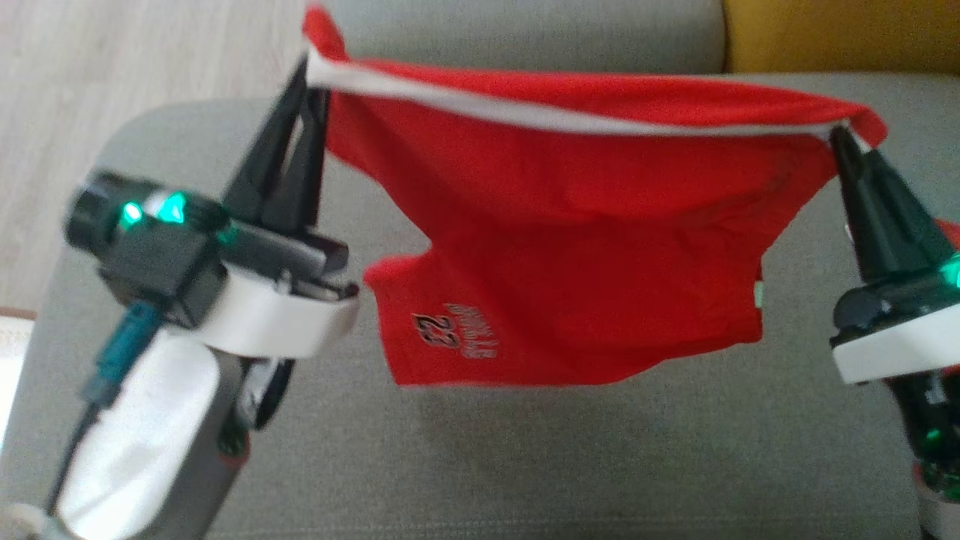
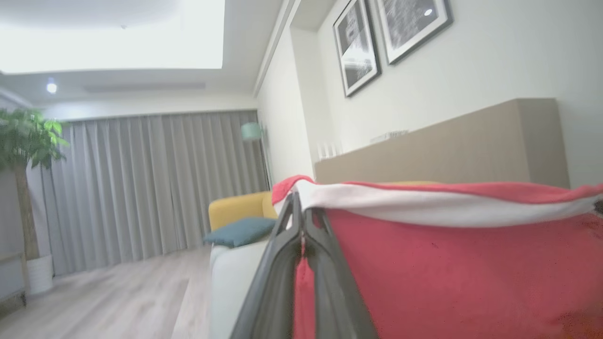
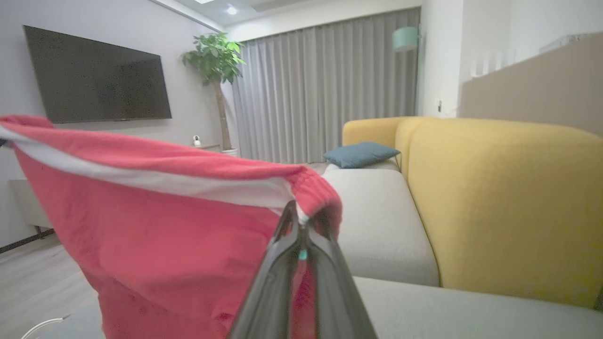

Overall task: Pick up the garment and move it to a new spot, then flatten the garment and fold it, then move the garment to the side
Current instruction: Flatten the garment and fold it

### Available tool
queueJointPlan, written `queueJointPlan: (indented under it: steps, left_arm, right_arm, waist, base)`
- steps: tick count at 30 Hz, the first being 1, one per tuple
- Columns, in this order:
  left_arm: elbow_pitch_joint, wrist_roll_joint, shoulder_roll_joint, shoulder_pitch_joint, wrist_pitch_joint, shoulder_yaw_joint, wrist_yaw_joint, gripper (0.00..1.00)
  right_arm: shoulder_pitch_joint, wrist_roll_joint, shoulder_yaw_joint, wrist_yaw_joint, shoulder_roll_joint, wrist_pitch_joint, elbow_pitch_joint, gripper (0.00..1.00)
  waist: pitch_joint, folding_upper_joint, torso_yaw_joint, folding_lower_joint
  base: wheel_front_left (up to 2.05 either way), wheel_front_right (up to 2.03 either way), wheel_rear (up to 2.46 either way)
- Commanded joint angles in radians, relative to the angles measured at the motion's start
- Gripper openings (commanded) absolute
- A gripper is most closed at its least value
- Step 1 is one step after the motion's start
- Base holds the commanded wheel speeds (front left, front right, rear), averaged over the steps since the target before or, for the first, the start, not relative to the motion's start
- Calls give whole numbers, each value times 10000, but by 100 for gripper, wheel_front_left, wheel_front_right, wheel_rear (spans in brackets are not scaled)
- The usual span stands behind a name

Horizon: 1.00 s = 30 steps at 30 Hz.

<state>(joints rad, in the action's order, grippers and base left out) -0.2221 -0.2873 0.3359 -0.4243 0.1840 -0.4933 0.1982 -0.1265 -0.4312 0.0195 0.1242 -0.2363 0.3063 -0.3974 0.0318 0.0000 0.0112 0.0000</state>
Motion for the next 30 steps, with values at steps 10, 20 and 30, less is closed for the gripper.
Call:
queueJointPlan:
  steps: [10, 20, 30]
  left_arm:
    - [-927, -107, 516, -1559, -1197, 608, -191, 0]
    - [3360, -1240, -596, -3861, -774, 538, -1295, 0]
    - [9018, -1282, -1663, -7257, 677, 1050, -1808, 0]
  right_arm:
    - [-713, -419, -283, 65, -46, 740, -825, 0]
    - [-3465, -1081, 491, 65, -222, -171, 2185, 0]
    - [-8052, -1381, 2782, 65, 276, -3481, 7425, 0]
  waist:
    - [-505, 0, 51, 0]
    - [475, 0, -100, 0]
    - [1540, 0, -489, 0]
  base:
    - [0, 0, 0]
    - [0, 0, 0]
    - [0, 0, 0]
